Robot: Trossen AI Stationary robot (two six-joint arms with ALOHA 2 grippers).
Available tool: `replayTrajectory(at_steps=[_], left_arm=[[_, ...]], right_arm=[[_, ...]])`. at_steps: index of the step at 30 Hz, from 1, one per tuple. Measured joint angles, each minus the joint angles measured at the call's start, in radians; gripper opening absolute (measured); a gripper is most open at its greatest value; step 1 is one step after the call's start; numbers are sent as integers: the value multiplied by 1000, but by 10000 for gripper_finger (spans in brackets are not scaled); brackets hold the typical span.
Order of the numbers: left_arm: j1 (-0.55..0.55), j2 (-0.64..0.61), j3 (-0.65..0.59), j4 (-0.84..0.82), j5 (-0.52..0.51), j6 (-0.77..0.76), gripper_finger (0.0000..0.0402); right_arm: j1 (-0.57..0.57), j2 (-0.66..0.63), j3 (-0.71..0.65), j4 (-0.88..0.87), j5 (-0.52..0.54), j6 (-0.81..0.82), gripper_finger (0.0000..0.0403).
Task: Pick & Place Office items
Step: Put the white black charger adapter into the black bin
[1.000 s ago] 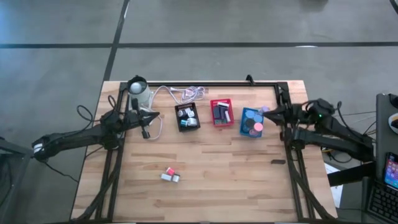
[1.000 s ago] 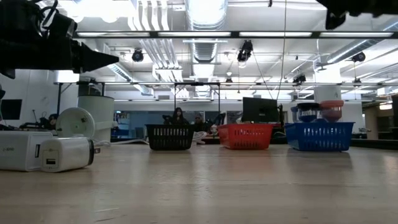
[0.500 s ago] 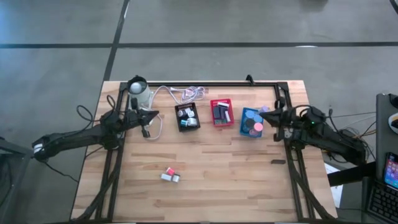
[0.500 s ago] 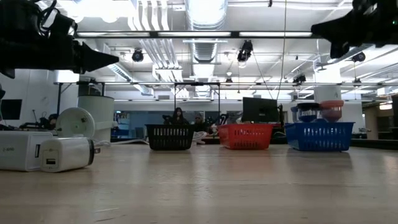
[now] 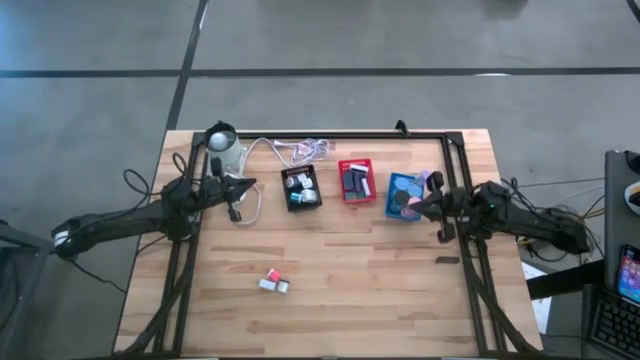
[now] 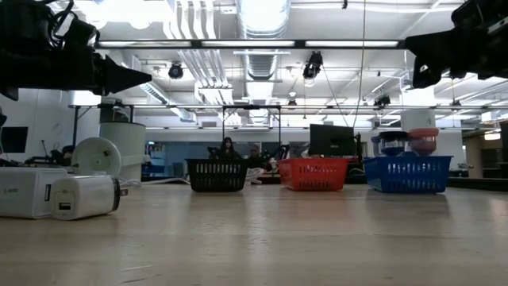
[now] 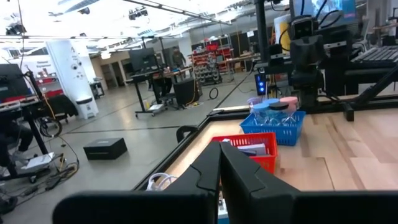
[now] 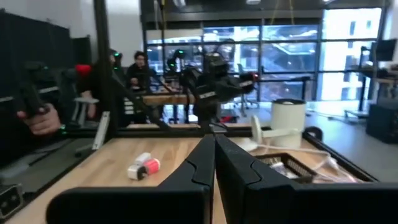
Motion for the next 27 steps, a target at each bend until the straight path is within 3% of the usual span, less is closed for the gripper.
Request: replayTrajectory(at_steps=[5, 9, 15, 19, 23, 27], left_arm=[[-1, 0, 0, -17, 0, -8, 12], [-1, 0, 0, -38, 0, -16, 12], [-1, 0, 0, -42, 1, -20, 12], [-1, 0, 0, -43, 5, -20, 12], [-1, 0, 0, -44, 44, 3, 12], [-1, 0, 0, -44, 53, 9, 12]], right_arm=[[86, -4, 37, -58, 92, -102, 8], [98, -26, 68, -183, 96, -157, 8], [97, -26, 67, -180, 95, -207, 8], [97, -26, 66, -159, 85, -198, 8], [97, -26, 57, -158, -18, -163, 8], [97, -26, 30, -135, -22, -161, 8]])
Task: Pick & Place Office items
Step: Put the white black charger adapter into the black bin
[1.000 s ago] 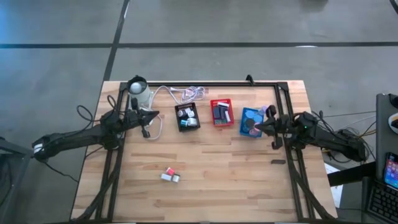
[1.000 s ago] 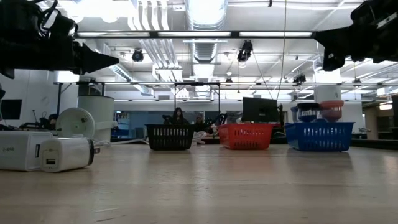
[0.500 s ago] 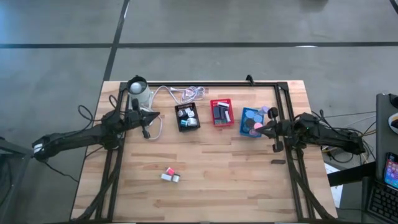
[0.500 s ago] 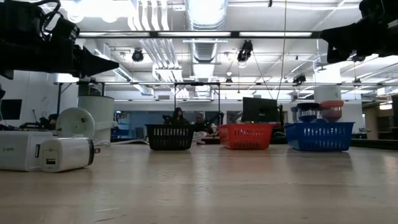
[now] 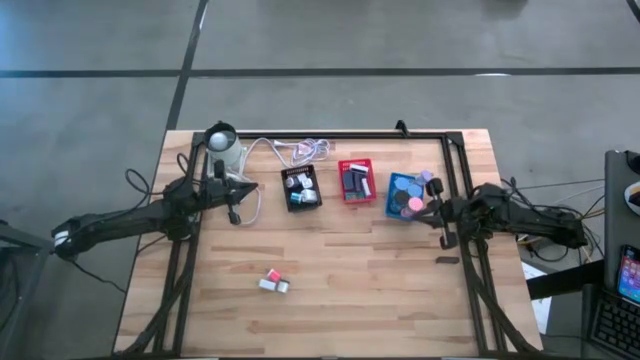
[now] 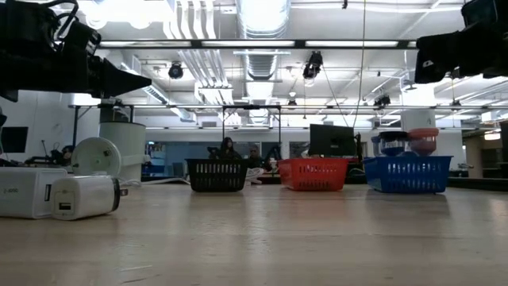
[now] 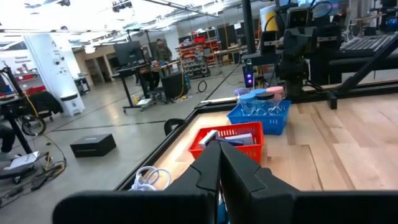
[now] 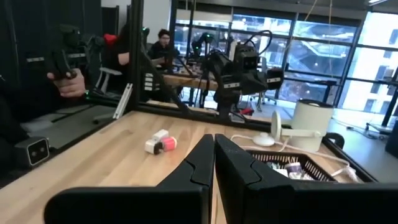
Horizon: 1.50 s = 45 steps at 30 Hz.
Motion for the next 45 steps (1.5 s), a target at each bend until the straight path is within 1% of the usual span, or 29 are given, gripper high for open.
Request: replayTrajectory(at_steps=[3, 10, 12, 15, 20, 24, 26, 28, 33, 36, 41, 45], left_arm=[[0, 0, 0, 0, 0, 0, 12], [0, 0, 0, 0, 0, 0, 12], [0, 0, 0, 0, 0, 0, 12], [0, 0, 0, 0, 0, 0, 12], [0, 0, 1, 0, 2, 16, 12], [0, 0, 36, -5, 79, 0, 10], [-1, 0, 73, -53, 134, -6, 5], [-5, 4, 132, -134, 161, -27, 4], [-49, 47, 327, -417, 165, -59, 5], [-96, 104, 431, -524, 164, -81, 3], [-199, 209, 569, -627, 113, -129, 9], [-307, 304, 674, -683, 19, -136, 8]], right_arm=[[-1, 1, -27, 35, 5, 0, 8], [-1, 1, -37, 37, 6, -18, 8], [-3, 1, -43, 37, 18, -19, 8], [-3, 2, -50, 26, 65, -17, 8], [-3, 0, -50, 39, 66, -15, 8], [-3, 1, -50, 40, 67, 2, 8], [-3, 1, -50, 38, 66, 5, 8], [-3, 1, -50, 38, 67, 4, 8], [-3, 2, -50, 38, 67, 0, 8], [-3, 2, -50, 38, 68, -11, 8], [-3, 2, -50, 38, 68, 9, 8], [-3, 2, -50, 38, 68, 8, 8]])
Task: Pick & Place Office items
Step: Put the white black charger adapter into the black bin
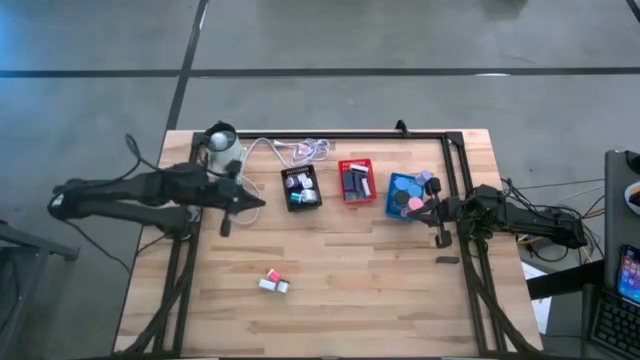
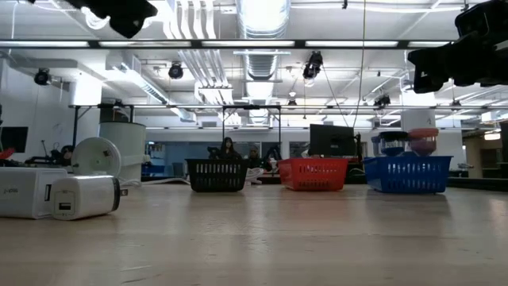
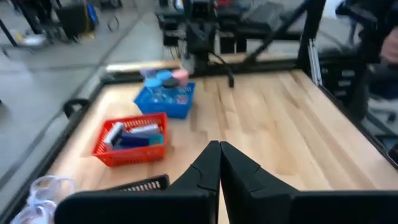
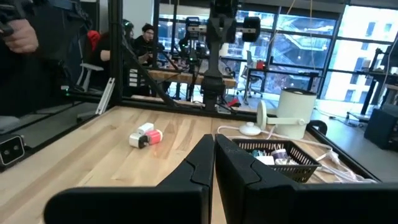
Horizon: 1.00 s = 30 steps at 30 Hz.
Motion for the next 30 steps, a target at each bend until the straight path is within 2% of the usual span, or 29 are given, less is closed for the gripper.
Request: replayTrajectory(at_steps=[3, 7, 11, 18, 23, 30], left_arm=[[-78, 99, 95, -79, -28, -31, 6], [-149, 265, 244, -285, -89, -113, 9], [-196, 408, 371, -447, -164, -142, 28], [-288, 636, 521, -580, -163, -170, 113], [-365, 779, 600, -579, -159, -249, 180], [-480, 945, 659, -583, -158, -285, 239]], right_arm=[[0, 0, 0, 0, 0, 8, 8], [0, 0, 0, 0, -2, 52, 8], [0, 0, 0, 7, -1, 56, 9], [0, 2, 0, 21, 0, 65, 9], [0, 8, 0, 3, -1, 79, 9], [0, 8, 0, -8, -1, 56, 9]])
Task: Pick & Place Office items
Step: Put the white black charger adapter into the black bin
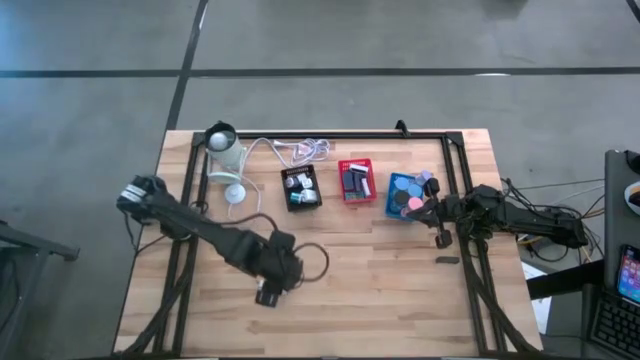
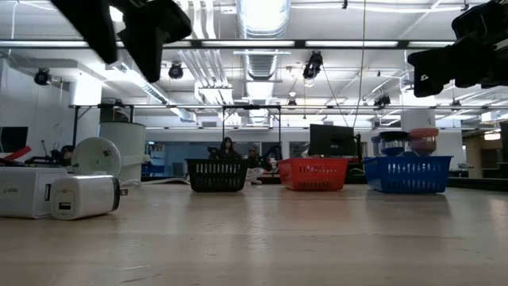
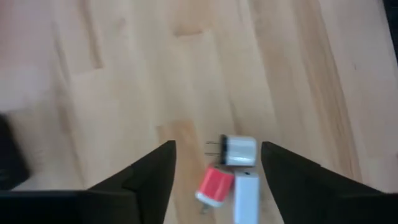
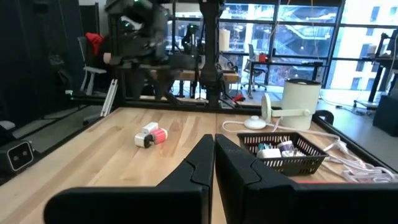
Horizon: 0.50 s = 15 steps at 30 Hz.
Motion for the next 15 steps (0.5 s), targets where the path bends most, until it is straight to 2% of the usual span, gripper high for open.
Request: replayTrajectory(at_steps=[10, 15], left_arm=[[-35, 66, -18, 4, 30, -23, 293], [-48, 94, -29, 9, 32, -24, 302]], right_arm=[[0, -1, 0, 2, 8, 0, 9], [0, 0, 0, 3, 47, 0, 8]])
